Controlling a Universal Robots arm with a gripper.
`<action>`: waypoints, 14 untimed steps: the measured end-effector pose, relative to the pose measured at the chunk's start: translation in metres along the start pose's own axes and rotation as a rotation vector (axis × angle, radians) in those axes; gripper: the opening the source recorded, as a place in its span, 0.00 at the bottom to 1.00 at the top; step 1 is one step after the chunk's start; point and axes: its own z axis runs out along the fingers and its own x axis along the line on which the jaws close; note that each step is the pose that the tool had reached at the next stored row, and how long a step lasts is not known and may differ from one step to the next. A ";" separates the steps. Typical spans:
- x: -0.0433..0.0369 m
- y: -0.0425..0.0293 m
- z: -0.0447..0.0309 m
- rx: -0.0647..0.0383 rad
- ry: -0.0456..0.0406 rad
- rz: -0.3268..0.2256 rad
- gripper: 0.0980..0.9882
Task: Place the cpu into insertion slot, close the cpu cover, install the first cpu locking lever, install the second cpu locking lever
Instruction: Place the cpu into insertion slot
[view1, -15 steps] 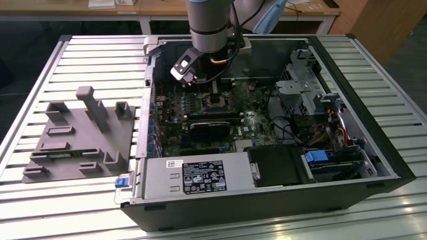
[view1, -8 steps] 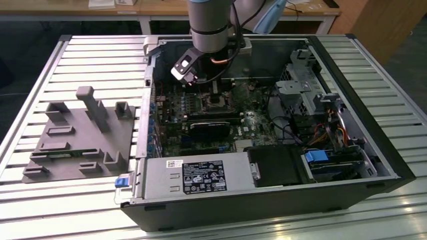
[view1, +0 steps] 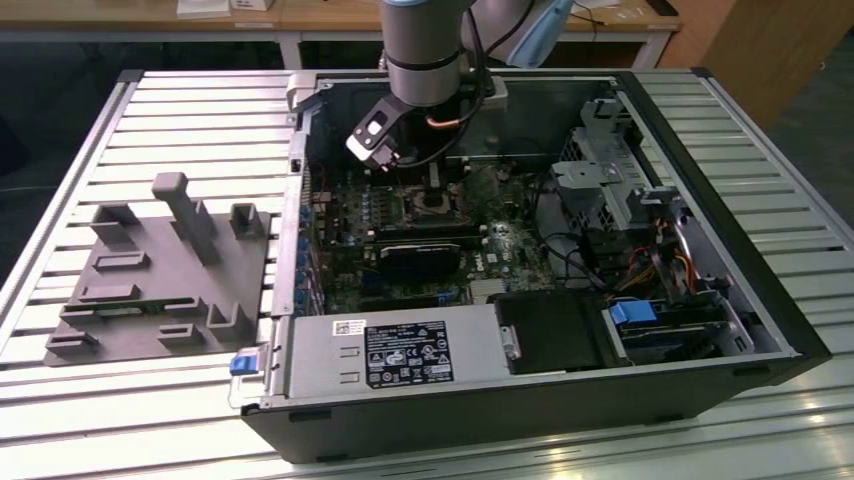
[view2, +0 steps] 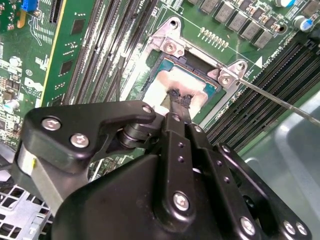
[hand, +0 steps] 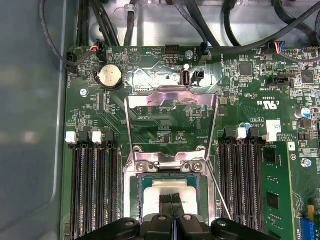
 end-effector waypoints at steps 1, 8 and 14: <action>0.0000 0.0000 0.0001 0.000 0.0001 0.000 0.00; 0.0001 0.0000 0.0004 0.000 0.0003 0.000 0.00; 0.0000 0.0006 -0.0045 0.000 0.0005 0.000 0.00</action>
